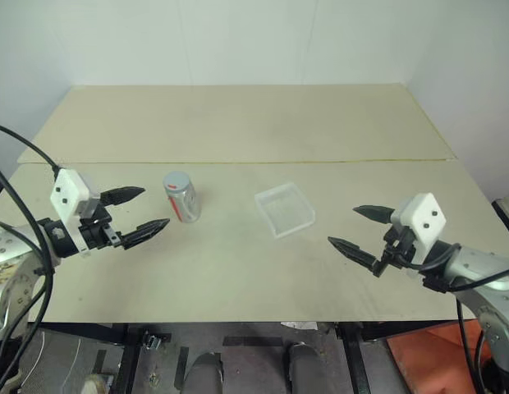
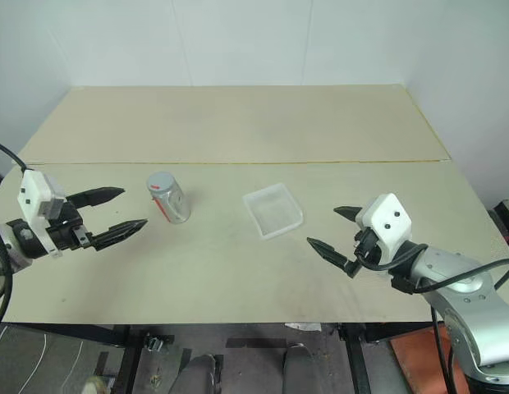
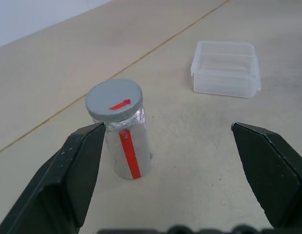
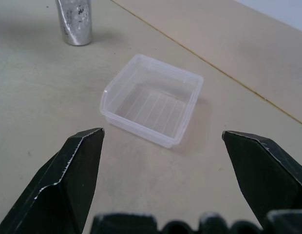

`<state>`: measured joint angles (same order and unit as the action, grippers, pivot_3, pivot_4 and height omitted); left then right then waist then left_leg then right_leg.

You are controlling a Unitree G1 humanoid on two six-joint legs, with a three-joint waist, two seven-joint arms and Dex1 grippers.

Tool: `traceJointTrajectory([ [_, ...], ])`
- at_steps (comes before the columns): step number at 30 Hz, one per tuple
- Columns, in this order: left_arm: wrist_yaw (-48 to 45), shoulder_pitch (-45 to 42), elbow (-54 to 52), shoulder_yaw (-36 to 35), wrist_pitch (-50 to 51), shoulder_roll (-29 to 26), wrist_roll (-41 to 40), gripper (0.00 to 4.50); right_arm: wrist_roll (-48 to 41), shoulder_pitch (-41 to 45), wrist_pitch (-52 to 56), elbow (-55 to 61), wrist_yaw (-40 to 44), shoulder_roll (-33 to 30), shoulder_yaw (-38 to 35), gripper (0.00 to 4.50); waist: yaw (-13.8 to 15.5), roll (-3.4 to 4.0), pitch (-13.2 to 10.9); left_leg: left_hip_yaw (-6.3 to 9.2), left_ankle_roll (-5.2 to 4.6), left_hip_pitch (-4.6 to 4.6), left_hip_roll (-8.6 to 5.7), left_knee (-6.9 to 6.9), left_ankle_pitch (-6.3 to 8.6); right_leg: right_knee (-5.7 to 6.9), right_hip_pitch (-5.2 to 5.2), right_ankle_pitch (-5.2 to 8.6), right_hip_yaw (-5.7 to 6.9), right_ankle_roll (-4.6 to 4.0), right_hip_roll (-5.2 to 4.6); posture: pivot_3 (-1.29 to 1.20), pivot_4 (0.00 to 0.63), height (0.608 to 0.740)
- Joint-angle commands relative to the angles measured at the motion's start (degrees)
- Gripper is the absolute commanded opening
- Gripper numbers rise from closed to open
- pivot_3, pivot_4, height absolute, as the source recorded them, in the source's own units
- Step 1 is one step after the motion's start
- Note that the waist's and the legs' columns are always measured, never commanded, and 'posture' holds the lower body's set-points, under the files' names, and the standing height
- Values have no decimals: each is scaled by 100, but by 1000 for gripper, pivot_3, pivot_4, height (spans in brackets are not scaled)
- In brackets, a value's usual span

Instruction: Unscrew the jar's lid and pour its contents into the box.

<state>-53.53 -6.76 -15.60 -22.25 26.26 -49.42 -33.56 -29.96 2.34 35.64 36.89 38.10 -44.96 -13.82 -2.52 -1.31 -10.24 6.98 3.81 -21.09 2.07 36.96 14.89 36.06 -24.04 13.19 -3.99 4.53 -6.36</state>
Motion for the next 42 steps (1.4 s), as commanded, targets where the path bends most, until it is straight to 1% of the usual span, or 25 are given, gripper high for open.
traceJointTrajectory([
  [1,108,-90,-129,-26,-117,76,2,4488,52,29,-46,151,-68,-53,-114,4500,2,0,0,0,0,-1,0,0,0,-1,0,0,0,0,0,0,150,740],
  [7,284,8,-242,-22,-73,205,37,4488,-129,220,-10,189,-32,-10,-87,4500,-9,0,0,0,0,-1,0,0,0,-2,-1,0,0,0,0,0,150,740],
  [11,609,230,-453,-45,77,417,4,4488,1,371,-143,17,86,-113,28,4500,-11,0,0,0,0,-3,0,0,0,-3,-2,0,0,0,0,0,150,740],
  [13,911,224,-465,17,170,605,33,4488,-50,483,-181,-42,178,-124,23,4500,0,0,0,0,0,-2,0,1,0,-2,-1,0,0,0,0,0,150,740],
  [16,1379,230,-299,133,75,1026,245,4488,-79,683,-221,-59,382,-205,115,4500,6,-1,0,0,0,1,0,1,0,-2,2,-1,0,0,-1,0,150,740],
  [18,1687,213,-346,176,150,1259,302,4488,-318,878,-56,23,501,-305,15,4500,7,-1,0,1,0,0,0,1,0,-3,2,-1,1,1,0,0,150,740],
  [21,1910,62,-319,309,106,1559,312,4488,-783,1130,-18,-101,818,-382,-187,4500,9,-1,1,1,0,-2,-1,3,0,-3,1,-2,1,1,-1,0,150,740],
  [25,2177,-155,53,689,-92,1884,682,4488,-705,1159,-69,-142,1041,-630,-27,4500,25,-4,3,2,0,1,-2,4,0,-5,7,-2,2,1,-1,0,150,740],
  [28,2378,-460,527,908,-368,2106,984,4488,-757,1204,-106,-123,1110,-656,7,4500,27,-5,3,1,0,0,-3,4,0,-6,6,-2,1,2,-2,0,150,740],
  [31,2542,-752,964,992,-640,2380,1142,4488,-762,1244,-147,-89,1142,-666,11,4500,32,-6,4,2,0,-2,-4,8,0,-6,6,-3,2,4,-2,0,150,740],
  [34,2510,-994,1403,1138,-986,2573,1322,4488,-805,1299,-156,-90,1208,-677,-9,4500,15,-6,4,1,0,-1,-4,8,0,-6,6,-4,1,4,-2,0,150,740],
  [42,2513,-1516,2347,1295,-1559,2877,1574,4488,-792,1304,-151,-56,1257,-726,-61,4500,29,-6,4,2,1,-2,-5,9,-1,-6,6,-4,1,5,-2,0,150,740],
])
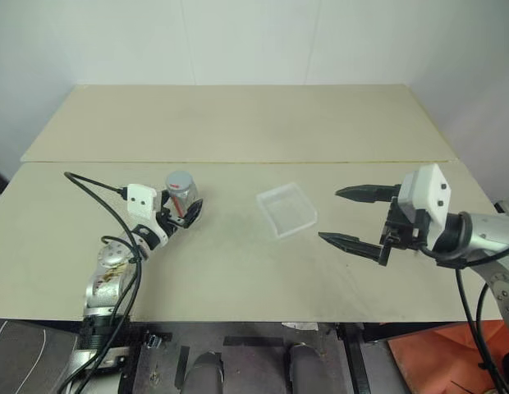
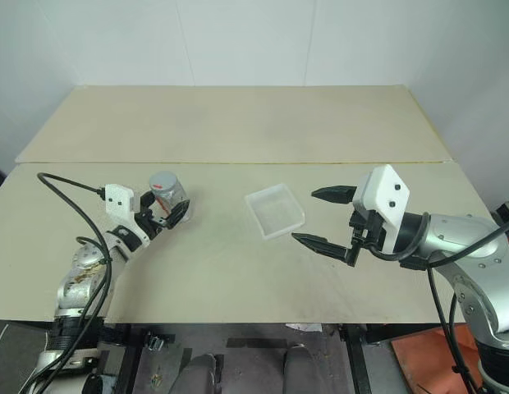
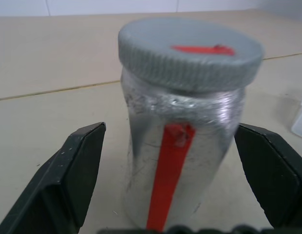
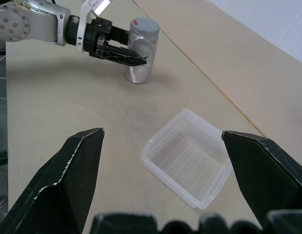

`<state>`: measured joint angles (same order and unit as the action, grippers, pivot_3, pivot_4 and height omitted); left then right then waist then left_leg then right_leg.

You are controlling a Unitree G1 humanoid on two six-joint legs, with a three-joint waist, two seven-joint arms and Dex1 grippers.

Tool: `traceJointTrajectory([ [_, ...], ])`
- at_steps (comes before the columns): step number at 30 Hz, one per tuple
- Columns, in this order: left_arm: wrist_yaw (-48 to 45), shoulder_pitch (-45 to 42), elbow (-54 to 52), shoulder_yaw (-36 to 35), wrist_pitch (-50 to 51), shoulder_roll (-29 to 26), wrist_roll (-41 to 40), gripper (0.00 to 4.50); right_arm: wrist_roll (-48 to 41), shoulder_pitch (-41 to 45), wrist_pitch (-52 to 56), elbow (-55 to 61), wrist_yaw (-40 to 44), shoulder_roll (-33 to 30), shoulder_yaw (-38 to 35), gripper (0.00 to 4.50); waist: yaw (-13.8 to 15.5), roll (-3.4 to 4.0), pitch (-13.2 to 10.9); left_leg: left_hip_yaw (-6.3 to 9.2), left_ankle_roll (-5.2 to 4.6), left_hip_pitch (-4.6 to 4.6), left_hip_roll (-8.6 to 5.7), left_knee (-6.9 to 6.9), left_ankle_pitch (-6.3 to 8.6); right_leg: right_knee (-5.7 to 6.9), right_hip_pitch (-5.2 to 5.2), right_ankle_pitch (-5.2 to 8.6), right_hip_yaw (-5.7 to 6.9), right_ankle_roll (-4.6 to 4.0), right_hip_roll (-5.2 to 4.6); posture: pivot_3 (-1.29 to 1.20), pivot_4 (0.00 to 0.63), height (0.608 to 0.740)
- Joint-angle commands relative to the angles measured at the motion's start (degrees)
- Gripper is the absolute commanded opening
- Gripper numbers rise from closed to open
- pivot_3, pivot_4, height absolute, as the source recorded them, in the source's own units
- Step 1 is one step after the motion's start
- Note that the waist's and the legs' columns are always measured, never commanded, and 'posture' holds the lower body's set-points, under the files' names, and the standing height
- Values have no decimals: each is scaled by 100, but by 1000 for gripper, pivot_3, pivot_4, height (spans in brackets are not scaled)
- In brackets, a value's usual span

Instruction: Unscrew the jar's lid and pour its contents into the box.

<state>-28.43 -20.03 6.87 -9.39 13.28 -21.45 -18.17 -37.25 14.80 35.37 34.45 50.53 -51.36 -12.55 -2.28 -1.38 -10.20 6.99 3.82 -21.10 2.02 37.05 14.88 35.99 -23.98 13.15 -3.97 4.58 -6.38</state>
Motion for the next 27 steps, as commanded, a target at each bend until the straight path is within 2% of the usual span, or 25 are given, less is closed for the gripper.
traceJointTrajectory([
  [1,28,-258,205,15,-344,142,57,4488,-63,46,-124,200,11,-88,-200,4500,6,0,0,0,0,0,0,1,0,0,1,0,0,0,0,0,150,740],
  [3,24,-338,331,38,-446,230,75,4488,-57,24,-126,227,5,-92,-219,4500,9,0,0,1,0,-1,-1,3,0,0,1,-1,0,1,0,0,150,740],
  [11,-16,-481,701,113,-743,292,230,1997,-86,24,-114,313,-29,-86,-289,4500,3,0,0,1,0,0,-1,4,0,1,1,-1,0,2,-1,0,150,740],
  [18,-196,-505,471,197,-728,123,274,1948,-159,50,-97,386,-126,13,-236,4500,6,-1,0,2,1,0,-2,4,0,1,1,-1,0,2,-1,0,150,740],
  [22,-1062,-595,-281,343,54,-386,-217,1948,-168,241,-95,345,-221,132,-81,4500,-18,0,0,2,1,-3,-1,4,-1,3,-3,-1,0,2,0,0,150,740],
  [27,-2418,-860,-953,425,1024,-1076,-1137,1948,-312,956,153,106,-546,543,297,4500,-45,0,0,1,1,-1,0,2,-1,5,-3,0,0,2,0,0,150,740],
])
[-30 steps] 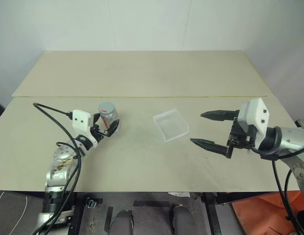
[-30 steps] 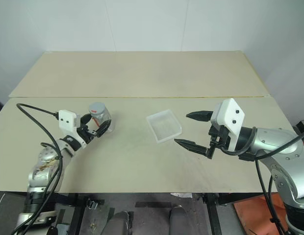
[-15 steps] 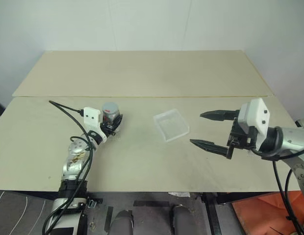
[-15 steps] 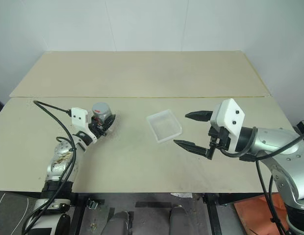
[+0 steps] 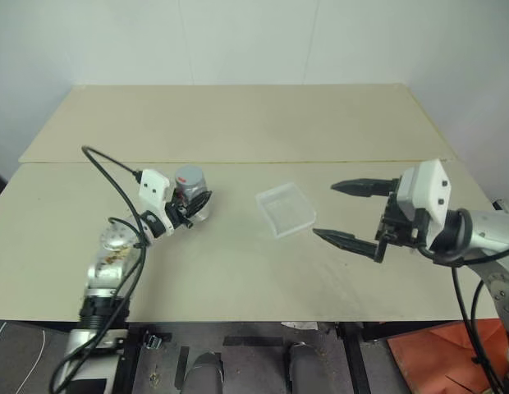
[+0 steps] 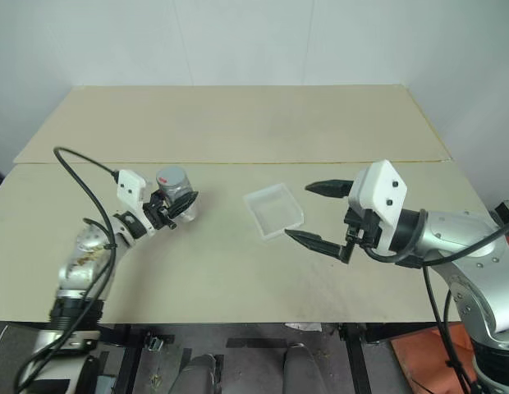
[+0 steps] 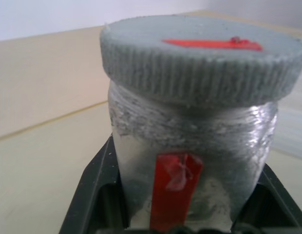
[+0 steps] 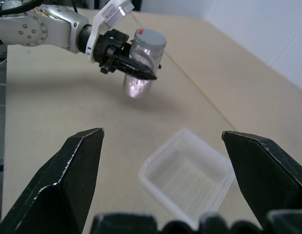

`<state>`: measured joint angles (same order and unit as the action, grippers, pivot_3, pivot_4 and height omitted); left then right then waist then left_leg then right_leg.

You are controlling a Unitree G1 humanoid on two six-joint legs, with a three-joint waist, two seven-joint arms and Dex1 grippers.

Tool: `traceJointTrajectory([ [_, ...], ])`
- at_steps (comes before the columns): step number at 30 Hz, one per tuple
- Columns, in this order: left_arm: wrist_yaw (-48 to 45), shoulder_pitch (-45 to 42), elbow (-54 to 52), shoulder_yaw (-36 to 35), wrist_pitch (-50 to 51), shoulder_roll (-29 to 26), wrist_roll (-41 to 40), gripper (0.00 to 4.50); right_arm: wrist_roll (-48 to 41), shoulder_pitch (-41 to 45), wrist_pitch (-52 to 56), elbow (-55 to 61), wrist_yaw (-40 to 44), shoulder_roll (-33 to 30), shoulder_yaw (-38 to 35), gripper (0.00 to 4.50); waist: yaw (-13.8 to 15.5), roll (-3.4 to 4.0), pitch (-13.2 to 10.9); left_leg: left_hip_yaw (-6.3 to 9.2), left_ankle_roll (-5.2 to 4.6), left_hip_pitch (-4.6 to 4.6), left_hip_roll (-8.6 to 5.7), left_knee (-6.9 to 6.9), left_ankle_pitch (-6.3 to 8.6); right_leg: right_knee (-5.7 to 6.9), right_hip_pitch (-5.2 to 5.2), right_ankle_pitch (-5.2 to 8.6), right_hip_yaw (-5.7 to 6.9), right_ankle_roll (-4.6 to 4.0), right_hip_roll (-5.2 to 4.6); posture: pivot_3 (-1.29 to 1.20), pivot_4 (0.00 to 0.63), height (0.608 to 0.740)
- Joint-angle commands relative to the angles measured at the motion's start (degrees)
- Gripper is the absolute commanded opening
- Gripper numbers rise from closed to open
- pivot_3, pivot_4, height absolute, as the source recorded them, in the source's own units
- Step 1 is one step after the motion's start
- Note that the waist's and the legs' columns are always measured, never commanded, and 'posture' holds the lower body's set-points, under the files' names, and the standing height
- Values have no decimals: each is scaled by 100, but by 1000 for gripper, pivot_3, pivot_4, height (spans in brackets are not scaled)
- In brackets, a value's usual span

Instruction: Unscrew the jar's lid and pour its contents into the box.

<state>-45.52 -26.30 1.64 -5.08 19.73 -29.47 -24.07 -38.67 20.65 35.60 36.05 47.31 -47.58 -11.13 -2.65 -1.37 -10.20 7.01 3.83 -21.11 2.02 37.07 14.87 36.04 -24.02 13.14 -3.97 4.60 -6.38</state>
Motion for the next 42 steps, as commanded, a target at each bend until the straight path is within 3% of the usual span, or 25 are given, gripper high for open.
traceJointTrajectory([
  [1,-963,-344,-475,22,401,-334,-671,1948,-203,584,214,-126,-355,310,270,4500,-11,0,0,1,0,1,0,0,0,0,0,0,0,0,1,0,150,740],
  [5,-1648,-964,-251,205,541,-280,-981,1948,-188,1383,531,-396,-691,774,744,4500,0,1,-1,1,3,-1,0,1,-2,2,-2,0,0,0,1,0,150,740],
  [12,-2820,-1843,976,820,-105,-150,-463,1948,-142,2423,1117,-867,-1108,1509,1341,4500,-19,2,-1,4,3,-5,-2,0,-2,-3,-7,0,2,-1,1,0,150,740],
  [20,-3326,-2168,1428,940,-476,51,-284,1948,50,2711,1307,-921,-1279,1824,1697,4500,-130,3,-2,6,3,-12,-2,0,-2,4,-13,0,2,0,0,0,150,740],
  [33,-3412,-2115,1217,931,-534,111,-260,1948,261,2987,1597,-1196,-1484,2216,1892,4500,-149,4,-2,8,2,-9,-2,0,-2,6,-14,0,2,0,1,0,150,740],
  [36,-3407,-2089,1196,929,-542,111,-255,1948,261,3007,1610,-1223,-1432,2231,1909,3905,-148,4,-2,10,2,-10,-2,1,-2,7,-15,0,2,0,1,0,150,740],
  [39,-3411,-2095,1171,921,-522,123,-283,1948,289,2944,1589,-1256,-1334,2214,1962,2905,-151,4,-2,10,2,-10,-2,1,-2,7,-14,0,1,0,1,0,150,740],
  [42,-3479,-2114,1154,906,-488,118,-347,1948,231,2899,1452,-1359,-1033,2187,1949,2753,-150,4,-2,9,2,-10,-2,1,-2,7,-15,0,2,0,1,0,150,740],
])
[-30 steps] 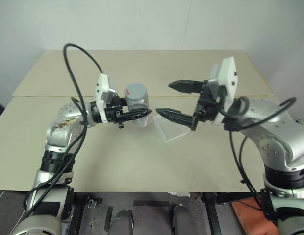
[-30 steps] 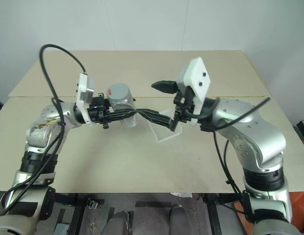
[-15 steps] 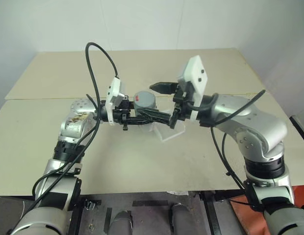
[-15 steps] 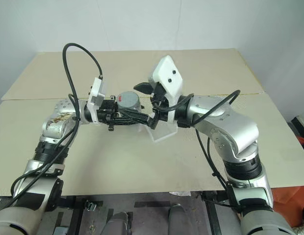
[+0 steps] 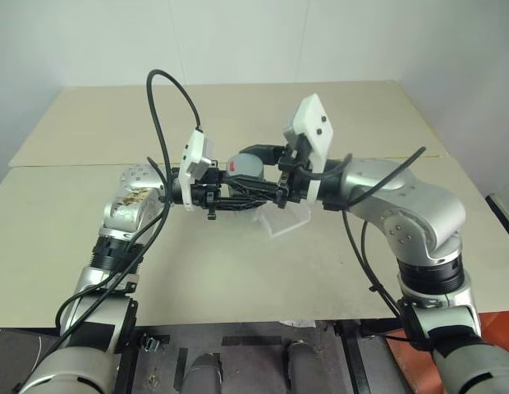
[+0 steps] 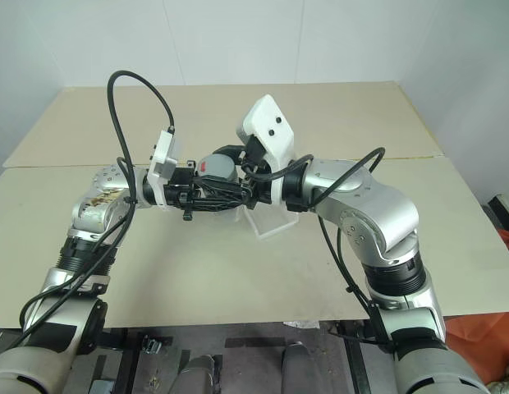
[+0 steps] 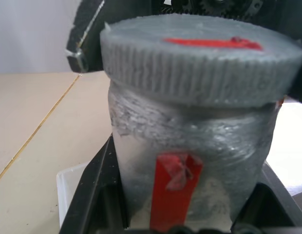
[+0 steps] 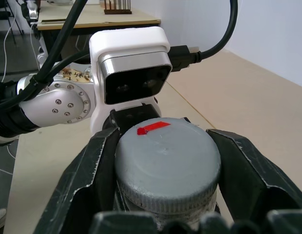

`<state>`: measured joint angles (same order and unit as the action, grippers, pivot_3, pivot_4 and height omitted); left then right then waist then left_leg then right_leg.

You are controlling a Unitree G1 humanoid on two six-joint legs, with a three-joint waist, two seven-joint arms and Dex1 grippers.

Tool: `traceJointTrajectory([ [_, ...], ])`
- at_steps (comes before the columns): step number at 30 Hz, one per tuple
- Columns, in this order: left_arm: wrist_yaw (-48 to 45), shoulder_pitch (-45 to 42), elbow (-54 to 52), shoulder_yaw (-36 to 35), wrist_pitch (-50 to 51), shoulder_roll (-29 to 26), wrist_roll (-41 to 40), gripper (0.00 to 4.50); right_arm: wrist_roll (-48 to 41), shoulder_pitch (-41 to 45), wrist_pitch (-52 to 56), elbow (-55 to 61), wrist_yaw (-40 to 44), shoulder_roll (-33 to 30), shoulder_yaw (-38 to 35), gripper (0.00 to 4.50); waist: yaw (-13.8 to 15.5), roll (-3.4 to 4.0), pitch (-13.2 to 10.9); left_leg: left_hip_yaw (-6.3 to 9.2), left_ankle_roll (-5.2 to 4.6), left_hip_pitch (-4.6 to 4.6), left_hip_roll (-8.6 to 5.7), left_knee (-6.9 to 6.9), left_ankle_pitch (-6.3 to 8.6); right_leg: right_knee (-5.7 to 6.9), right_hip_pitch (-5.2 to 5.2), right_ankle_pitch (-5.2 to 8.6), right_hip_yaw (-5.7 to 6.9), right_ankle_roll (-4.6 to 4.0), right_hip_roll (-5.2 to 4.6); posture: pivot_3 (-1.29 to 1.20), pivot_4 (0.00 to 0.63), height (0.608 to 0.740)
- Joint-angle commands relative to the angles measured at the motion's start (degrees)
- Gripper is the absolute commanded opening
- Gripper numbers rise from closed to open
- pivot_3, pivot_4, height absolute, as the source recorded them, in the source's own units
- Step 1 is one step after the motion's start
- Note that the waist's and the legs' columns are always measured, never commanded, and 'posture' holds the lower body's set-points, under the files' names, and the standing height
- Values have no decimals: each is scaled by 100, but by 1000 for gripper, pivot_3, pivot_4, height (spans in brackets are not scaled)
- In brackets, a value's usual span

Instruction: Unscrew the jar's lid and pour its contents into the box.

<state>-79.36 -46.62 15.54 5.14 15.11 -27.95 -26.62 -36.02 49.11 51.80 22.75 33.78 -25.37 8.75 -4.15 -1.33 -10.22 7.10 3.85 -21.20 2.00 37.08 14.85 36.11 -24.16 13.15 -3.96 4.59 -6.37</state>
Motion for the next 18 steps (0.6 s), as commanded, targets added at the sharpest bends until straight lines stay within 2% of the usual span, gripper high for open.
traceJointTrajectory([
  [1,-156,-85,-276,-131,28,-45,-160,1948,-73,28,-332,-108,604,-88,-41,2753,0,0,0,0,0,0,0,0,0,0,0,0,0,0,0,0,150,740],
  [3,-311,-62,-420,-177,207,-78,-361,1948,-83,0,-732,-315,1242,-197,-7,2753,2,0,0,0,0,-1,-1,0,0,-1,1,0,0,0,0,0,150,740],
  [7,-748,121,-1021,-242,719,-226,-877,1948,-56,177,-1713,-1083,3074,-391,178,2753,-33,1,-1,0,0,-1,0,0,0,-1,2,0,0,0,0,0,150,740],
  [11,-1034,372,-1632,-152,988,-355,-1102,1948,39,676,-2443,-2055,4602,-243,444,2753,-112,3,-2,0,0,4,1,0,0,0,3,0,0,0,1,0,150,740],
  [14,-994,447,-1803,-152,1067,-359,-1113,1948,169,814,-2710,-2372,4978,-135,548,2753,-140,3,-2,2,0,4,2,0,0,0,3,0,0,0,2,0,150,740],
  [18,-829,544,-1881,-175,1029,-358,-1009,1948,405,861,-2916,-2590,4991,40,638,2753,-149,4,-3,3,0,4,2,0,0,4,1,0,0,0,2,0,150,740],
])
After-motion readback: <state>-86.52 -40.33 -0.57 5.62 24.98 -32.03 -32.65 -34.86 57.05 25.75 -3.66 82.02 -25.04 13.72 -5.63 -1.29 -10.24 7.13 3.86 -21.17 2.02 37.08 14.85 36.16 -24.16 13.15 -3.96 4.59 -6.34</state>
